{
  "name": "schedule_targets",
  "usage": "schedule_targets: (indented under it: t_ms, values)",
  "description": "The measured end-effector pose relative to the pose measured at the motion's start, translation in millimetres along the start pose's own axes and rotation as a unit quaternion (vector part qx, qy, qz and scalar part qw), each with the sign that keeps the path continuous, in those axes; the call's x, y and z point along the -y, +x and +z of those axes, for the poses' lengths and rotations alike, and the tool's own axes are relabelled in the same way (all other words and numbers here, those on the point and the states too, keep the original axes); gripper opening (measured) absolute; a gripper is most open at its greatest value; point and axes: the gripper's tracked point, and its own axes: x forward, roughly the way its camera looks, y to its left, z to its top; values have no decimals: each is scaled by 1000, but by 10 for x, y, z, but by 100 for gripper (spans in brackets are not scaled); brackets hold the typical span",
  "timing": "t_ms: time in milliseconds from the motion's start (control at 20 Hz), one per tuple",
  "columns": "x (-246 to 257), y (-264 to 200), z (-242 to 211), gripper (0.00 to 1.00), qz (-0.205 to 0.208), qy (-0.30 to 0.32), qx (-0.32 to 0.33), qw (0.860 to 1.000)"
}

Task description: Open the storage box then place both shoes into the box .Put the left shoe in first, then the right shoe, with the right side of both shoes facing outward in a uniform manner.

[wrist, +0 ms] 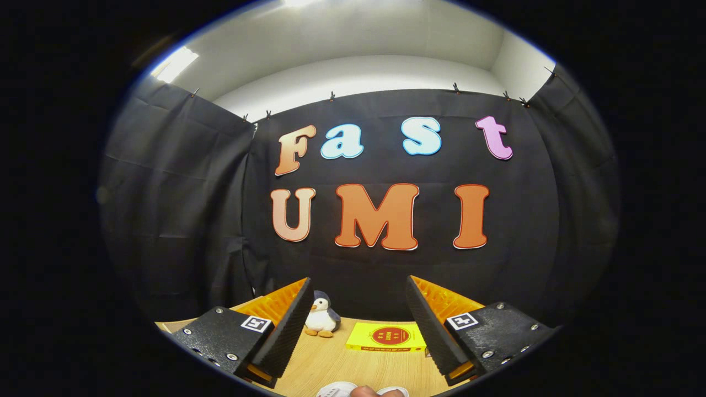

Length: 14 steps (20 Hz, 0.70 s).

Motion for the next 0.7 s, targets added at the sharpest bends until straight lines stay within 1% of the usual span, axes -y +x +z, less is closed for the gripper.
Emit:
schedule_targets:
  t_ms: [200,450,600,700]
  values:
    - [-91,-2,-64,99,11,2,-11,1000]
    - [-194,15,-158,99,22,19,-26,999]
    - [-292,23,-292,100,38,30,-53,997]
    - [-389,19,-484,99,56,39,-88,994]
